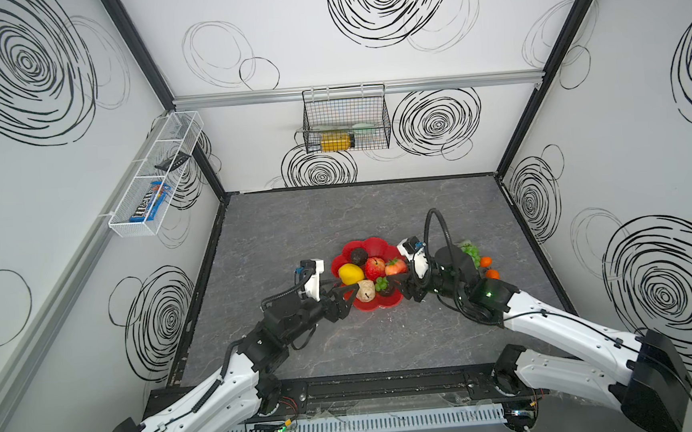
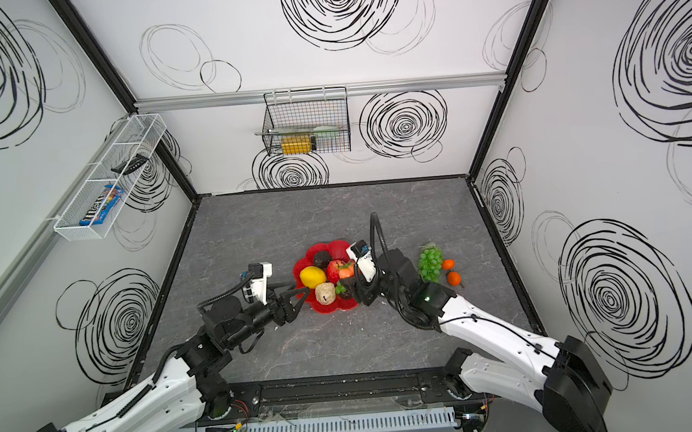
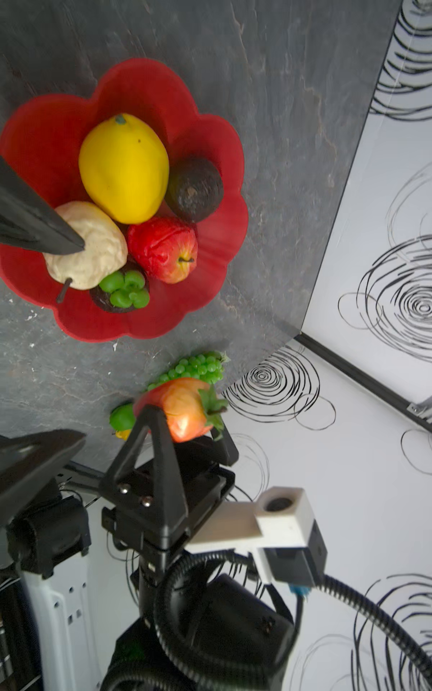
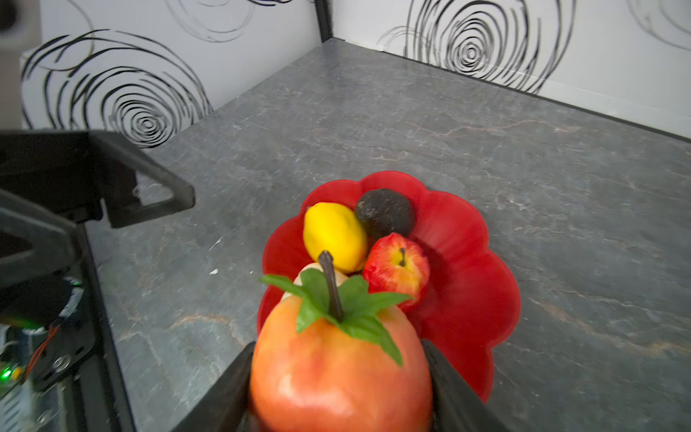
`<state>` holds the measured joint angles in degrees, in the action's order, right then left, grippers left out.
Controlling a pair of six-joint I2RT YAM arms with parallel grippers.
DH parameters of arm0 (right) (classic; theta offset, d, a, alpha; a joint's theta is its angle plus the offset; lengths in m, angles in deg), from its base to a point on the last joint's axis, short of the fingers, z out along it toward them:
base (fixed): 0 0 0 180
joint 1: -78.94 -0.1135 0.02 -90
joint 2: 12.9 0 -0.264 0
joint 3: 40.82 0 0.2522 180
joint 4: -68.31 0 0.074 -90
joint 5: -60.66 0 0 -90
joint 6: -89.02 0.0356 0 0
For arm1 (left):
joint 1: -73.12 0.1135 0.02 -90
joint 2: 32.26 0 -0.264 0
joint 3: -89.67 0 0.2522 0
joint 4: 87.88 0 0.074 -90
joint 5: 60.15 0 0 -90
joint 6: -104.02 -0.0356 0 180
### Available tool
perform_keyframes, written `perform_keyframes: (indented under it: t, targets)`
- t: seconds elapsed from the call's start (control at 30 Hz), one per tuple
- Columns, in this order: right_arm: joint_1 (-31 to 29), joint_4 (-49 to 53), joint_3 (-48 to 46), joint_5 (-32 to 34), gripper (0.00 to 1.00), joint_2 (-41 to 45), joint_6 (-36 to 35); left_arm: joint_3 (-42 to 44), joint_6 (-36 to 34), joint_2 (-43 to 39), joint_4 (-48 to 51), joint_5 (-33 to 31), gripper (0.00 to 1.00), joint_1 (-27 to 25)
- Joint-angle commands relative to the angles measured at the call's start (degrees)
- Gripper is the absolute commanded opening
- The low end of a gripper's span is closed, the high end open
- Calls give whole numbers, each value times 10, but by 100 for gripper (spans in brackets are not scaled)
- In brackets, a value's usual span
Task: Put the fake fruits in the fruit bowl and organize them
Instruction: 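Carry the peach toward the left gripper over the bowl, then grasp the peach with the left gripper and open the right gripper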
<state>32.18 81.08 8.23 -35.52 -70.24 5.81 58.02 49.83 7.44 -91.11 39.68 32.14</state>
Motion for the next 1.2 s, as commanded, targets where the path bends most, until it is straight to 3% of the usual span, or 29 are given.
perform_keyframes:
  t: [0.0,0.33,0.73,1.17]
  targets:
    - [-44,-57,-42,16,63,27,6,-34,2,-7,53,1,73,-35]
    - [-149,-124,-105,73,62,43,-21,-84,1,33,78,-21,52,-105]
    - [-176,-138,-112,82,62,34,-25,-120,-13,103,83,-23,34,-122]
    - [-184,-148,-112,79,62,15,-27,-116,-18,110,79,-24,30,-122]
